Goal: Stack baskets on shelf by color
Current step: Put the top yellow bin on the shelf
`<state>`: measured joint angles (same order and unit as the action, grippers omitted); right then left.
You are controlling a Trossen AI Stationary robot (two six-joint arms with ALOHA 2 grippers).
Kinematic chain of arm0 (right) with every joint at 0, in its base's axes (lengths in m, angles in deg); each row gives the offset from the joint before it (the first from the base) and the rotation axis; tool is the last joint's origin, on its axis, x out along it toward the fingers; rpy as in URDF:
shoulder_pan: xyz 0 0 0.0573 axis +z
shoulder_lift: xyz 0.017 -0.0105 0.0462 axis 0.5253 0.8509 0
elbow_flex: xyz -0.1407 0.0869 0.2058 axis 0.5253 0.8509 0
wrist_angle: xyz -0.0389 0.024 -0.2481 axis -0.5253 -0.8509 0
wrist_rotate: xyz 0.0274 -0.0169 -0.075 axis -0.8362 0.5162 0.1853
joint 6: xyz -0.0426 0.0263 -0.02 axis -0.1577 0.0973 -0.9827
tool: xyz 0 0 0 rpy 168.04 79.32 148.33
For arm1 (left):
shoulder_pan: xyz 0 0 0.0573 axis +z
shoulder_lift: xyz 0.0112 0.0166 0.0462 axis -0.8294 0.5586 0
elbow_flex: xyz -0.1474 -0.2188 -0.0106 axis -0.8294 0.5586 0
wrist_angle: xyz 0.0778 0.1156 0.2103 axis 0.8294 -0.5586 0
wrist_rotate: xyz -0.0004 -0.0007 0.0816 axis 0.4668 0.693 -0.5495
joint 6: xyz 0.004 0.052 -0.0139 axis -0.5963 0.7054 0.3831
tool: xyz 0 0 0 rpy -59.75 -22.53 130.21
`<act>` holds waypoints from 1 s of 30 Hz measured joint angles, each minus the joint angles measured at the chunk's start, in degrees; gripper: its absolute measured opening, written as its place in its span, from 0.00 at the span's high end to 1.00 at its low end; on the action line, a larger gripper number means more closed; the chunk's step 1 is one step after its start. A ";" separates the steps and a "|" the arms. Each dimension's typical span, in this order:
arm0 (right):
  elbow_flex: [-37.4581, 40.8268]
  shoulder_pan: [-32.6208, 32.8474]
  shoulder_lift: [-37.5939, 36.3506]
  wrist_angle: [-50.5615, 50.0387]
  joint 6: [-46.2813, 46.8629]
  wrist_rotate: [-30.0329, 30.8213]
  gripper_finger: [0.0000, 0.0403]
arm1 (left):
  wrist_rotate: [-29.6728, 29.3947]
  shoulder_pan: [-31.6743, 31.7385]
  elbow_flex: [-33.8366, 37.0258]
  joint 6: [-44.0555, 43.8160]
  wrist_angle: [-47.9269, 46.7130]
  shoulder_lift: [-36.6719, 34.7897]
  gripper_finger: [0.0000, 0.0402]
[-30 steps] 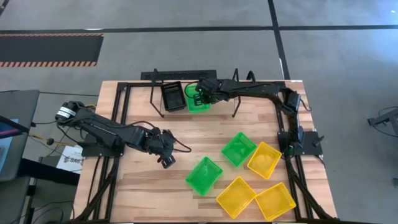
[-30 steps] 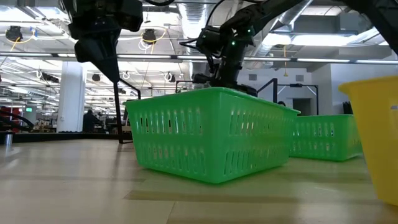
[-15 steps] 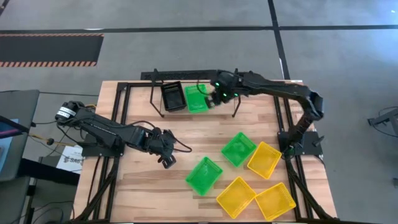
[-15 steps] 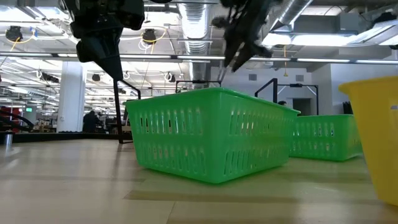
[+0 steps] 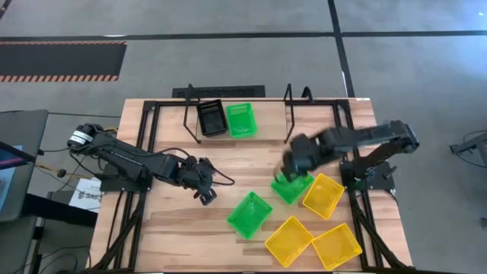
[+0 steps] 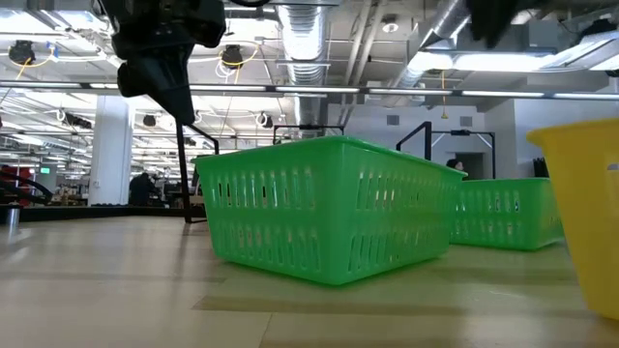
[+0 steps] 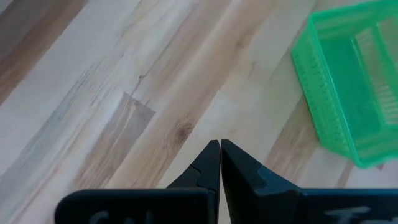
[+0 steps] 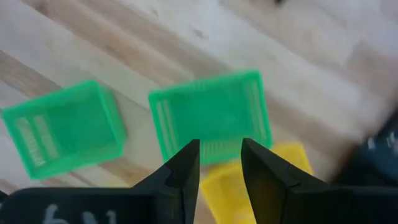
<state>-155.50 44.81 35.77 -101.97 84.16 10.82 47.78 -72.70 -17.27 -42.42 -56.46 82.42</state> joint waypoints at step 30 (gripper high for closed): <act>24.20 36.29 6.97 17.34 64.00 -6.69 0.66 | 2.64 -0.01 0.00 -2.80 0.01 0.00 1.00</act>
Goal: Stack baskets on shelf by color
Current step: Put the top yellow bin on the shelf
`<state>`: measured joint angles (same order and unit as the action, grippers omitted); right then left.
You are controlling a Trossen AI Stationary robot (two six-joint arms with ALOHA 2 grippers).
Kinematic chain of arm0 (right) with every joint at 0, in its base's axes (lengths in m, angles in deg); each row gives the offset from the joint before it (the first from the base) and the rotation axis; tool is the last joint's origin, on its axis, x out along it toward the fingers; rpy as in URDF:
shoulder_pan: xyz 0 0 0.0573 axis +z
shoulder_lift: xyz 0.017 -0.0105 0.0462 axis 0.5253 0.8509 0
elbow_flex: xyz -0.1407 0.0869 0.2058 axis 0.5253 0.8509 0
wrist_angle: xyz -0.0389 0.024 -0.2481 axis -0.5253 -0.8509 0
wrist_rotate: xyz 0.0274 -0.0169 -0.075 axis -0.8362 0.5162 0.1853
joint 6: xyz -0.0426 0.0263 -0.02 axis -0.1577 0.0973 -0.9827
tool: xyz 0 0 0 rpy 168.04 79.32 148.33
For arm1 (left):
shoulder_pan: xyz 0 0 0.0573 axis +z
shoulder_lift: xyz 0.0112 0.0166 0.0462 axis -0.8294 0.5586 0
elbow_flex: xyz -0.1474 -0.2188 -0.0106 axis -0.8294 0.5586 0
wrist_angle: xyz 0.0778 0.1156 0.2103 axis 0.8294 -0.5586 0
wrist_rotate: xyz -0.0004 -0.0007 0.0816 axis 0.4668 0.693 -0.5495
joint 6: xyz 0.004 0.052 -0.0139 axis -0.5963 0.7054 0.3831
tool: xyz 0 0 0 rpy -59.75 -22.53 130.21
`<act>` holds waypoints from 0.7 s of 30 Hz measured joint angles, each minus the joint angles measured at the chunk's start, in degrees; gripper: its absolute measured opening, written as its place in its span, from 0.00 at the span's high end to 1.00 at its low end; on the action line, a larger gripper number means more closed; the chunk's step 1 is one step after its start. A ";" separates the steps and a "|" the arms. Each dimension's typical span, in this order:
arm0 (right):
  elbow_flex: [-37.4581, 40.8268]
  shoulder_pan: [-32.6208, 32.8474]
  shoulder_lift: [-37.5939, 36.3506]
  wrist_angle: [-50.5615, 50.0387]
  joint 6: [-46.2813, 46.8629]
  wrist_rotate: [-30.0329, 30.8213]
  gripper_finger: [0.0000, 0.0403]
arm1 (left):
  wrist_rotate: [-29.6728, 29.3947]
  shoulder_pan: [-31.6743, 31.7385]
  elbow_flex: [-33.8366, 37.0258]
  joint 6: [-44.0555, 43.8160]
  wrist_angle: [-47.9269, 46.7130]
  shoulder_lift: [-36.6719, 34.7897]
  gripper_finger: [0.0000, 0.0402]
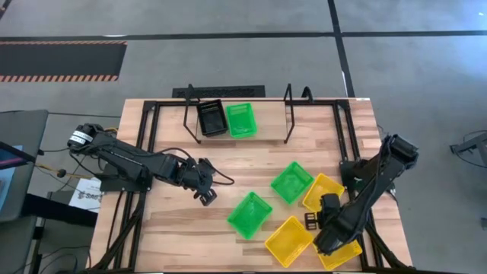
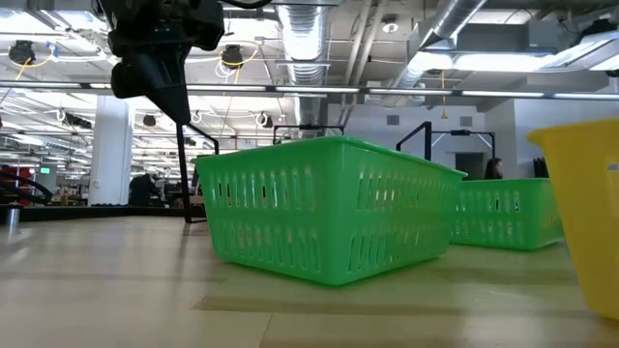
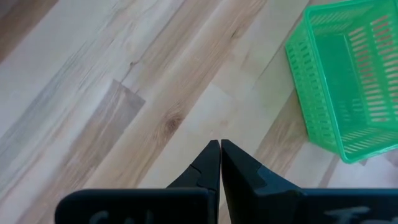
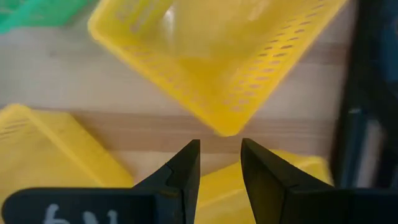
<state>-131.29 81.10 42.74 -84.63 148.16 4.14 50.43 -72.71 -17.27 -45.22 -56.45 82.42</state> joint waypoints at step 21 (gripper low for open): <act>0.30 2.83 -0.20 1.26 -22.10 5.23 0.65 | -0.09 0.01 0.00 -0.27 -0.01 0.00 1.00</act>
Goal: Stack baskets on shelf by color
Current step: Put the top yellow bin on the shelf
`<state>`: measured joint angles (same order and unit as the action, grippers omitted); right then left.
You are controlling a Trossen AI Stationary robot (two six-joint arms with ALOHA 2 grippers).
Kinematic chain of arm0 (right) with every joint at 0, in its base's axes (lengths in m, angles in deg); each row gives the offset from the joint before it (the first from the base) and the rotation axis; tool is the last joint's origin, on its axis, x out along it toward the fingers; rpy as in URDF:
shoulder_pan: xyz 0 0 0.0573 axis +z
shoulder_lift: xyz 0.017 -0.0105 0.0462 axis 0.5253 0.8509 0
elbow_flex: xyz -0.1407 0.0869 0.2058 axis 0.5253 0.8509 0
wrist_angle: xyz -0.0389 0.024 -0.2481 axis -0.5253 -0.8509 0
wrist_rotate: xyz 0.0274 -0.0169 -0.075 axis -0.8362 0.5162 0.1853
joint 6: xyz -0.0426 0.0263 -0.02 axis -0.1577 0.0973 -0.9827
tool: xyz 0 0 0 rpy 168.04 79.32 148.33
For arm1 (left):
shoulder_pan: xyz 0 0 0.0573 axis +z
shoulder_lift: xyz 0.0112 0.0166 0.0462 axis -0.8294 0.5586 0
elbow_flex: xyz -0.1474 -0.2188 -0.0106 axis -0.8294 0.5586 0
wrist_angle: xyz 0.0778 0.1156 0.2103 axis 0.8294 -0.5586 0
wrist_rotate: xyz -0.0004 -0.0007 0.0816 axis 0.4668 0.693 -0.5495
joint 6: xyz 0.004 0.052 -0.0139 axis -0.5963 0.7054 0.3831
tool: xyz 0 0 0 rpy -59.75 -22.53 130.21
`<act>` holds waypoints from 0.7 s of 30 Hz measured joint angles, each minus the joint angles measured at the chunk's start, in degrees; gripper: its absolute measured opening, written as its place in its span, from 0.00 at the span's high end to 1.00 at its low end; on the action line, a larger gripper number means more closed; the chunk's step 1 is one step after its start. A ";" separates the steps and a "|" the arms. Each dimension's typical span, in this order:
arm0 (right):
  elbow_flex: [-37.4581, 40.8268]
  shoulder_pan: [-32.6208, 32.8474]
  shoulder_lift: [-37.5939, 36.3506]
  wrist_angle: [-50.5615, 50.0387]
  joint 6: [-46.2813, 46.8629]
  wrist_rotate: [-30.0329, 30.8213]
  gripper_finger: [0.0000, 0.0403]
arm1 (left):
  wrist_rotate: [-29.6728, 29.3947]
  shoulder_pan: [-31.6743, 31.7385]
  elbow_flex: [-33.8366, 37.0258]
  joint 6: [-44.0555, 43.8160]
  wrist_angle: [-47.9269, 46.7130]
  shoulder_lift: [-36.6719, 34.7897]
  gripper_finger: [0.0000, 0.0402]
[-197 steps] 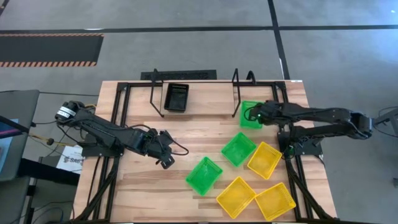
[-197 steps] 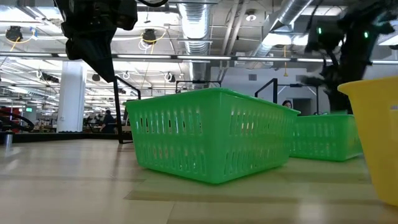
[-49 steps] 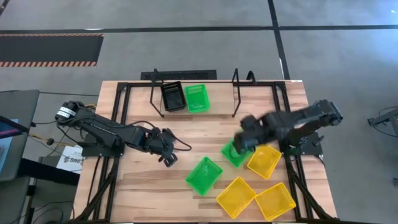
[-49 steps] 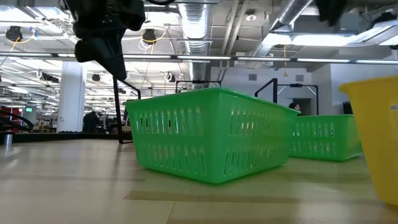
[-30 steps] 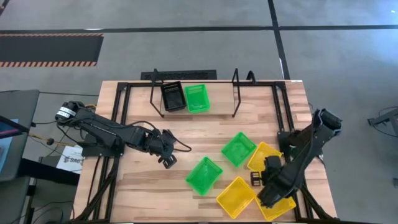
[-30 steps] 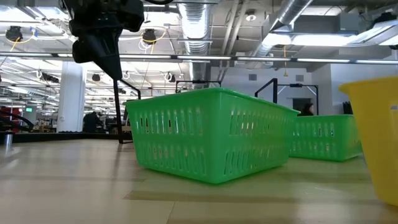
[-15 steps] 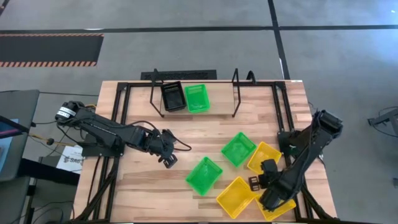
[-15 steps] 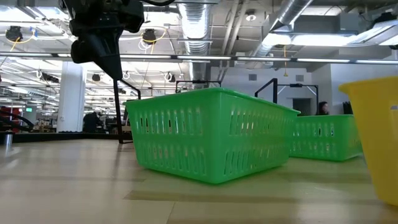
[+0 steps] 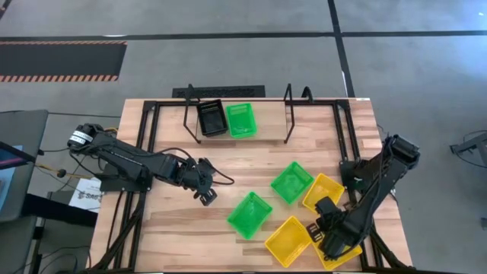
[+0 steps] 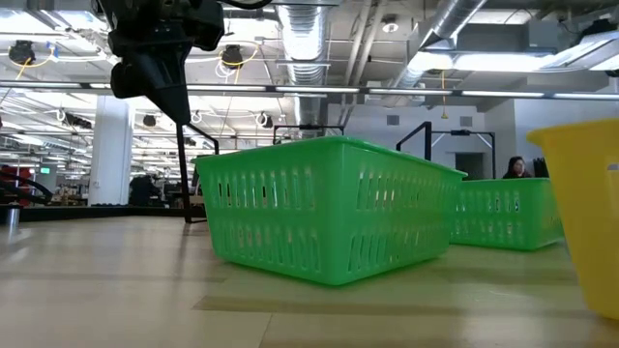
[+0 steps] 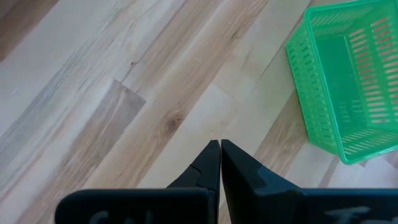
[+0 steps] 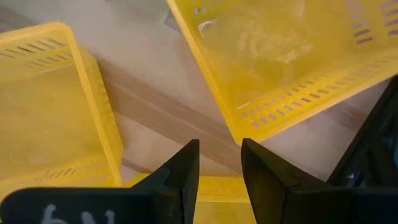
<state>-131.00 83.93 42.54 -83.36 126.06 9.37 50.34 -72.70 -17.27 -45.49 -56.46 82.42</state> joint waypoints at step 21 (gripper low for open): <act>3.93 -1.64 -0.04 7.75 -4.54 1.37 0.66 | -0.27 -0.01 0.00 -0.04 0.00 0.00 1.00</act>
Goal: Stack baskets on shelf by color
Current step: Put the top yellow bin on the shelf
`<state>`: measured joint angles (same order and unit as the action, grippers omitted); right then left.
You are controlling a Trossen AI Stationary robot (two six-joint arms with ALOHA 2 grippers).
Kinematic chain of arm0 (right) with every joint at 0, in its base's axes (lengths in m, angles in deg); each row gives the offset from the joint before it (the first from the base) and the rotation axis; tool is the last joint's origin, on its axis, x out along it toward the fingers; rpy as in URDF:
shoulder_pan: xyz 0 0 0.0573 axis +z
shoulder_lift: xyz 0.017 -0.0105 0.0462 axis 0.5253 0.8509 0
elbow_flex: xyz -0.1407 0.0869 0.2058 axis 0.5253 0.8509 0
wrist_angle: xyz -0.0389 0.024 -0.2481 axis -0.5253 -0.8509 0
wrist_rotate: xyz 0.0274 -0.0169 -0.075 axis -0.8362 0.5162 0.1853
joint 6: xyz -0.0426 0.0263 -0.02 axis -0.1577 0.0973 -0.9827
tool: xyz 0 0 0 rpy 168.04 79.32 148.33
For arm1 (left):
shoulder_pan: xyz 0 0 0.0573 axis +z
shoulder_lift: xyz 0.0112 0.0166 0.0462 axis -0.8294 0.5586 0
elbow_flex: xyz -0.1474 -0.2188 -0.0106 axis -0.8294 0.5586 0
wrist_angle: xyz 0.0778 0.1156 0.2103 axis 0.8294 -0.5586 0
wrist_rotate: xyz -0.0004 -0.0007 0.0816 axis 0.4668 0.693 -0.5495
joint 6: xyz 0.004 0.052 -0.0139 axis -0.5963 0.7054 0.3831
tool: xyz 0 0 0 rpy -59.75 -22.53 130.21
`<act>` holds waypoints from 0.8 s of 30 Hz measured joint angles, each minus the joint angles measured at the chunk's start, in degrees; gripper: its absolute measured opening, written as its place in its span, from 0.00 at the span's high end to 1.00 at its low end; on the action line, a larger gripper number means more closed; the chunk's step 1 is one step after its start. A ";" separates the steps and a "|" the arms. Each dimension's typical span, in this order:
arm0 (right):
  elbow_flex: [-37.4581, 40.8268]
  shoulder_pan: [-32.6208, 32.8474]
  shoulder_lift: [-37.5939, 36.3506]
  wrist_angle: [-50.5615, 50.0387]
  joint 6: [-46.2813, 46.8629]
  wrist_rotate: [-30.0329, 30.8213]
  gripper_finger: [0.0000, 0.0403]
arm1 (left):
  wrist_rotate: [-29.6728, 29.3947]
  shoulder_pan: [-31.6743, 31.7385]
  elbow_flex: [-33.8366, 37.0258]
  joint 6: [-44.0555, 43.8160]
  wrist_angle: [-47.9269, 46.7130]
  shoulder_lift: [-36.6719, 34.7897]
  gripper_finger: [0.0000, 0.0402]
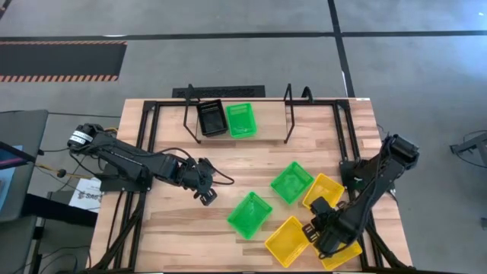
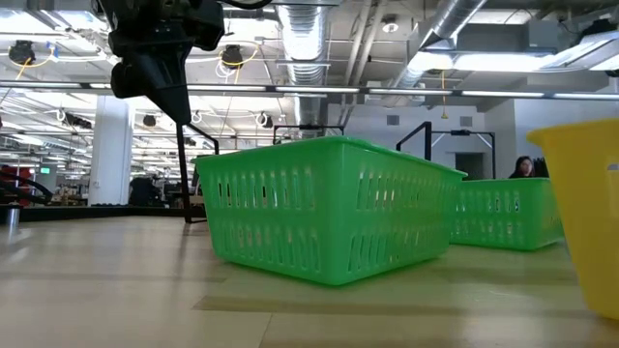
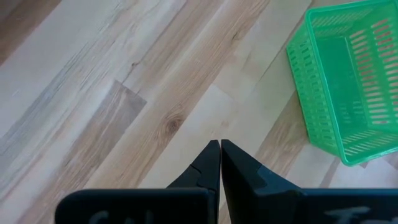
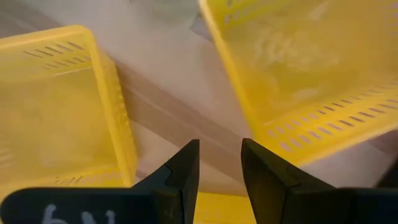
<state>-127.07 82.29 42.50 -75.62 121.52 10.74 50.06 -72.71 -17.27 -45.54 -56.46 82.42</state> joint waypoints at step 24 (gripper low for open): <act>-1.76 -9.92 -0.44 -3.60 -24.39 -3.19 0.67 | -0.04 0.01 0.00 -0.96 0.02 0.00 1.00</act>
<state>-128.83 72.37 42.06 -79.22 97.12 7.54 50.02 -72.70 -17.27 -46.50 -56.44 82.42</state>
